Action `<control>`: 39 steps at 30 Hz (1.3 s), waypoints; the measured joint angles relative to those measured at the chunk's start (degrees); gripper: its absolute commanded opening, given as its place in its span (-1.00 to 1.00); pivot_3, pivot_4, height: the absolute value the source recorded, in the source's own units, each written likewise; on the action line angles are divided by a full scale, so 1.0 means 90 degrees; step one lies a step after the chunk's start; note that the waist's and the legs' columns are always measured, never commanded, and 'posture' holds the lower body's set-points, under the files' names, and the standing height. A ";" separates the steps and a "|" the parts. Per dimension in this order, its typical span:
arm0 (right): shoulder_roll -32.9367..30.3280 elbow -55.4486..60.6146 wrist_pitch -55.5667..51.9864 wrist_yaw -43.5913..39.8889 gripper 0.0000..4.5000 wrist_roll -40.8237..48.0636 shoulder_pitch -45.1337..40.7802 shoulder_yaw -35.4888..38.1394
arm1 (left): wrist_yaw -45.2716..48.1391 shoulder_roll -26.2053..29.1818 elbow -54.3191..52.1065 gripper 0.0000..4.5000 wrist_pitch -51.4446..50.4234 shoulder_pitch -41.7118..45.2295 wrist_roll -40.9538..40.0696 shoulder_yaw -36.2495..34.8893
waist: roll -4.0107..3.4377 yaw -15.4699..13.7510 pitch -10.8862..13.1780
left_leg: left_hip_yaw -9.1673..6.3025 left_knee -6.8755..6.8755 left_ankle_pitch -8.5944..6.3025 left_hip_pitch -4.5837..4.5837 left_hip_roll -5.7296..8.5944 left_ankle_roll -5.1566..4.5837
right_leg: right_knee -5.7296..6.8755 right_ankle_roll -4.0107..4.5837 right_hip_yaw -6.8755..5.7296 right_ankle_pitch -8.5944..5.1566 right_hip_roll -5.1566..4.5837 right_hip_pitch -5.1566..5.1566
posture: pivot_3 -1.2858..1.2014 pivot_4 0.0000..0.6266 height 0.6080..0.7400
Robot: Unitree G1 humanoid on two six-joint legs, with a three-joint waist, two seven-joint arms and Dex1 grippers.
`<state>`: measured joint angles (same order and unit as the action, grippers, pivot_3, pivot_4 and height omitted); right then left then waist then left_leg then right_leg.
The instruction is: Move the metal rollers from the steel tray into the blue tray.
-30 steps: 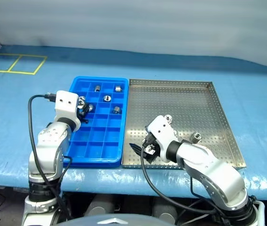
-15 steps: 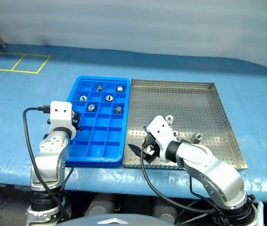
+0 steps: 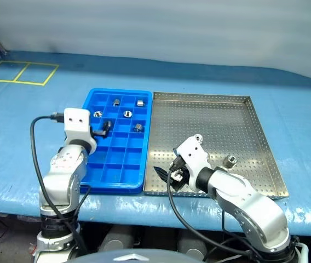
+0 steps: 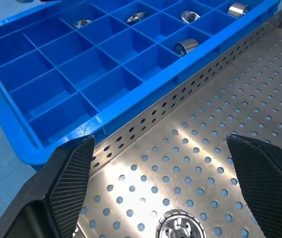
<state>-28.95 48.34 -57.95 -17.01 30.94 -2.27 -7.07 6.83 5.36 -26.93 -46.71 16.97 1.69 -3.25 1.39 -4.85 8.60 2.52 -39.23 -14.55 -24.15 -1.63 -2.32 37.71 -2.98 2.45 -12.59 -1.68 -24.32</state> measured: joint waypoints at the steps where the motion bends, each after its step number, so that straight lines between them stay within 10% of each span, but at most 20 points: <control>1: 0.0014 0.0055 -0.0008 0.0039 1.00 0.0008 0.0091 0.0094 | 0.0334 0.0082 0.0006 0.99 0.0034 0.0149 -0.0223 0.0100 | 0.0000 0.0006 0.0000 | 0.0000 0.0000 0.0000 0.0000 0.0001 -0.0001 | -0.0001 0.0000 0.0000 0.0000 0.0000 0.0000 | 0.15 -0.52 1.00; 11: -0.0023 0.0538 -0.0144 0.0350 1.00 0.0017 0.1268 0.0912 | 0.3177 0.1376 0.1342 0.99 -0.0120 0.1184 -0.1445 0.1861 | -0.0003 0.0271 -0.0001 | 0.0005 0.0002 -0.0001 0.0004 0.0001 -0.0003 | 0.0000 -0.0020 0.0003 -0.0020 0.0009 -0.0002 | 0.10 -0.52 1.00; 39: 0.0658 0.1008 0.0128 0.1081 1.00 -0.0424 0.2255 0.1088 | 0.1896 -0.1331 0.8277 0.99 0.3302 0.3774 -0.0117 0.2435 | -0.0004 0.0638 -0.0001 | 0.0014 0.0003 -0.0003 -0.0013 0.0015 -0.0007 | -0.0003 -0.0035 0.0018 -0.0011 0.0015 -0.0021 | -0.01 -0.52 1.00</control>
<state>-23.02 57.42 -56.80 -7.28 27.12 18.02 2.72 23.90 -6.62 47.57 -16.99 50.94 0.64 18.67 1.36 0.89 8.58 2.64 -39.20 -14.57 -24.26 -1.49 -2.38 37.68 -3.29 2.61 -12.69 -1.54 -24.50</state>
